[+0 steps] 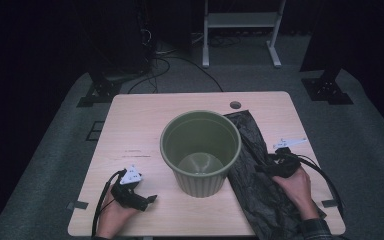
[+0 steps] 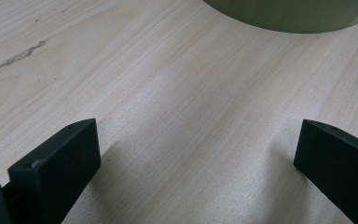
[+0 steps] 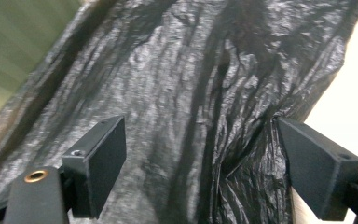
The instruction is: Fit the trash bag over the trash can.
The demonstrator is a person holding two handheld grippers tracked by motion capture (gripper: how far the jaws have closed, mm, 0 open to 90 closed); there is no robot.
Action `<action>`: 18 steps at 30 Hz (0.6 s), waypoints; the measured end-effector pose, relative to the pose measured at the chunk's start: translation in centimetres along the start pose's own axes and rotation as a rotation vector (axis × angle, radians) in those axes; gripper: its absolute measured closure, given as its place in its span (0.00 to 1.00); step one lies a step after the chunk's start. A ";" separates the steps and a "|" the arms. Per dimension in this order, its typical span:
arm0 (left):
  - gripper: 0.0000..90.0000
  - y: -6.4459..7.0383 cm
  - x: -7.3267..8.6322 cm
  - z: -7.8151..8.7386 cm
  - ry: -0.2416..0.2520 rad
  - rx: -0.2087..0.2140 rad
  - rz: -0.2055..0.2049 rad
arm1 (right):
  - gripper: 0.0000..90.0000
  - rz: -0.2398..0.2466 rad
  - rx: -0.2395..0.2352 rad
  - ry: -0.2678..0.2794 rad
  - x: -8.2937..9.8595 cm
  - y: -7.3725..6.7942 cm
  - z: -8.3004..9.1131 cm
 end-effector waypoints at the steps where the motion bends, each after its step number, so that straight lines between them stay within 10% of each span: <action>1: 0.00 0.0 0.0 0.0 0.000 0.000 0.000 | 0.19 0.006 -0.003 -0.005 -0.1 -0.3 -0.1; 18: 0.00 0.0 0.0 0.0 0.001 0.002 -0.002 | 0.19 0.042 -0.068 -0.004 -1.4 -3.6 -2.8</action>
Point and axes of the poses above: each handheld gripper's, and its own axes: z roughly backward along the jaws, x roughly out of its underside, y roughly to its right, the point moved 3 cm from there along -z, roughly forward along the jaws, and after that the axes turned 9 degrees about -z, right-handed, at the moved point
